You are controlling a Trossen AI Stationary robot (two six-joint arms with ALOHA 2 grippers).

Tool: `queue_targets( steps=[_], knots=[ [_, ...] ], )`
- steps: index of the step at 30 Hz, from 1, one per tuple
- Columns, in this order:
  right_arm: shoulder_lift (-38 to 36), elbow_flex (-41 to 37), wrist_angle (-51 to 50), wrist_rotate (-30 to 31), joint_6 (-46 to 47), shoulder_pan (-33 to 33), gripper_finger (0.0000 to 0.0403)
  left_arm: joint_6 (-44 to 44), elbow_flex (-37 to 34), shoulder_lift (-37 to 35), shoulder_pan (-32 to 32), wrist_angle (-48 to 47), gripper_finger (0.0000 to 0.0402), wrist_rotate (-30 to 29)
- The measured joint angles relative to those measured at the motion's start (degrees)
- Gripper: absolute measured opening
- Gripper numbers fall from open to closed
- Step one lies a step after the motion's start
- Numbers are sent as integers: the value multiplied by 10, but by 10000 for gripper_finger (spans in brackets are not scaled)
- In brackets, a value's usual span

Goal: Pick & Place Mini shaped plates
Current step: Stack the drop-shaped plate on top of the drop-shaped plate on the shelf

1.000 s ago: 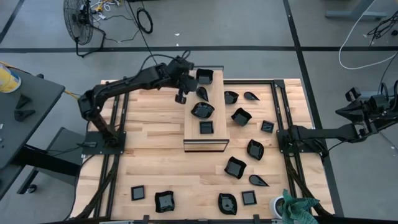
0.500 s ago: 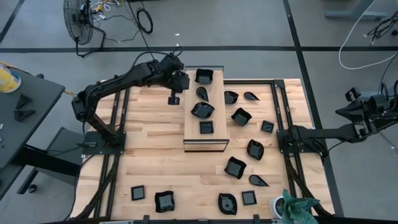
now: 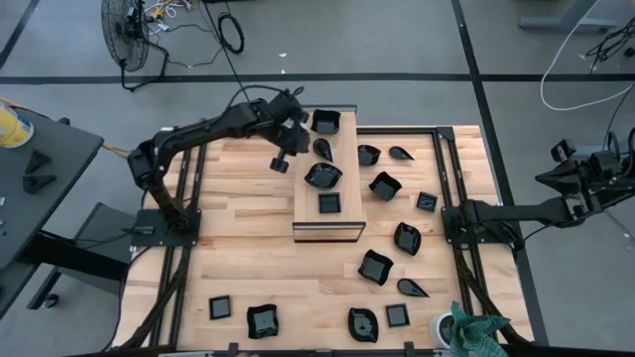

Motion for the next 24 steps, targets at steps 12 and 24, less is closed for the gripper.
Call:
queue_targets(
  steps=[12,24],
  knots=[
    [0,0,0,0,0,0,10,0,0,23,-5,71,3,44],
    [0,0,0,0,0,0,10,-5,1,35,-11,149,3,209]
  ],
)
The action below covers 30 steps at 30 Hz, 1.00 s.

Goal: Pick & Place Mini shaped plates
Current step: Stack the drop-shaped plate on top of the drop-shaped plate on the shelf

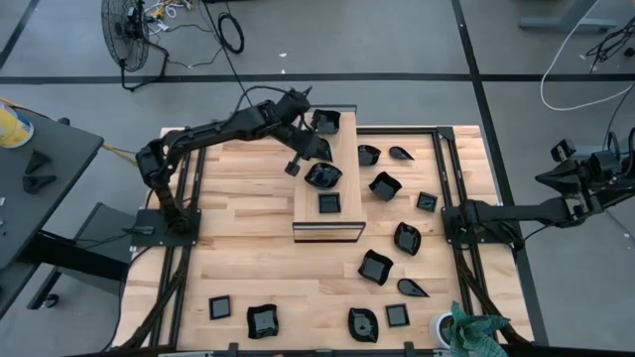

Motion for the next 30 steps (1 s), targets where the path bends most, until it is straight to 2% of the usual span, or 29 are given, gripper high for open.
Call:
queue_targets(
  steps=[7,16,30],
  knots=[
    [0,0,0,0,0,0,10,0,0,35,-7,41,3,-19],
    [0,0,0,0,0,0,10,4,0,36,-6,49,3,-85],
    [0,0,0,0,0,0,10,5,-1,36,-5,13,2,-85]
  ],
)
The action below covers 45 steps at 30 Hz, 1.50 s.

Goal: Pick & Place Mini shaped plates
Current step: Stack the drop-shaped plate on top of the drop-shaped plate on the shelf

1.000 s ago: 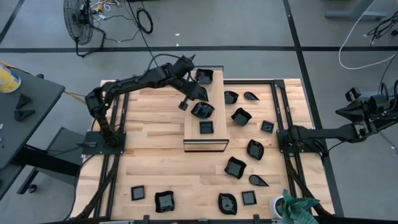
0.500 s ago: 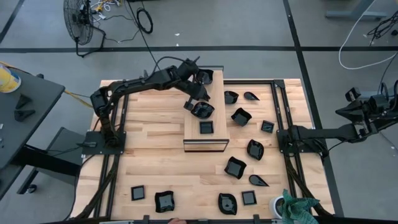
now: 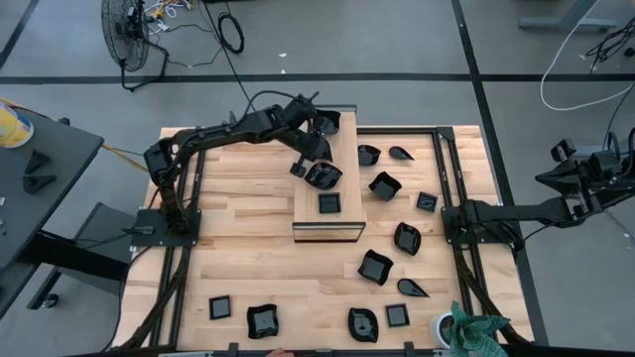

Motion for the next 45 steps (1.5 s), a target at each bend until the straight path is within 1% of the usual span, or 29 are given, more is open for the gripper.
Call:
queue_targets(
  steps=[9,20,29,34,45],
  knots=[
    [0,0,0,0,0,0,10,1,0,10,0,-4,2,-2],
    [0,0,0,0,0,0,10,12,0,13,-1,10,2,-31],
    [0,0,0,0,0,0,10,0,0,26,-5,36,2,-53],
    [0,0,0,0,0,0,10,-1,0,25,-5,54,3,-86],
    [0,0,0,0,0,0,10,-1,0,18,0,52,4,-135]
  ],
)
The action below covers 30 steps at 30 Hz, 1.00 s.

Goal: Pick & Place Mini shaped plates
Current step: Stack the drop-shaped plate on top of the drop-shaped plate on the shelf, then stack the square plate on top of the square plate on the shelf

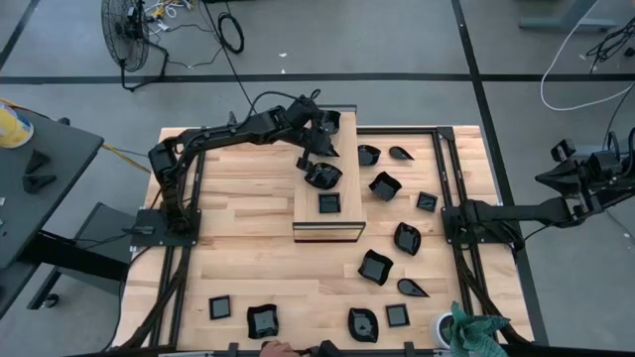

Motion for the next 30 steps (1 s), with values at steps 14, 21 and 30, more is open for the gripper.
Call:
queue_targets(
  steps=[14,21,30],
  knots=[
    [0,0,0,0,0,0,10,-46,17,-115,-8,-64,11,-5],
    [0,0,0,0,0,0,10,-67,17,-161,-11,-175,14,25],
    [0,0,0,0,0,0,10,-245,16,-201,-53,-282,65,16]
  ],
)
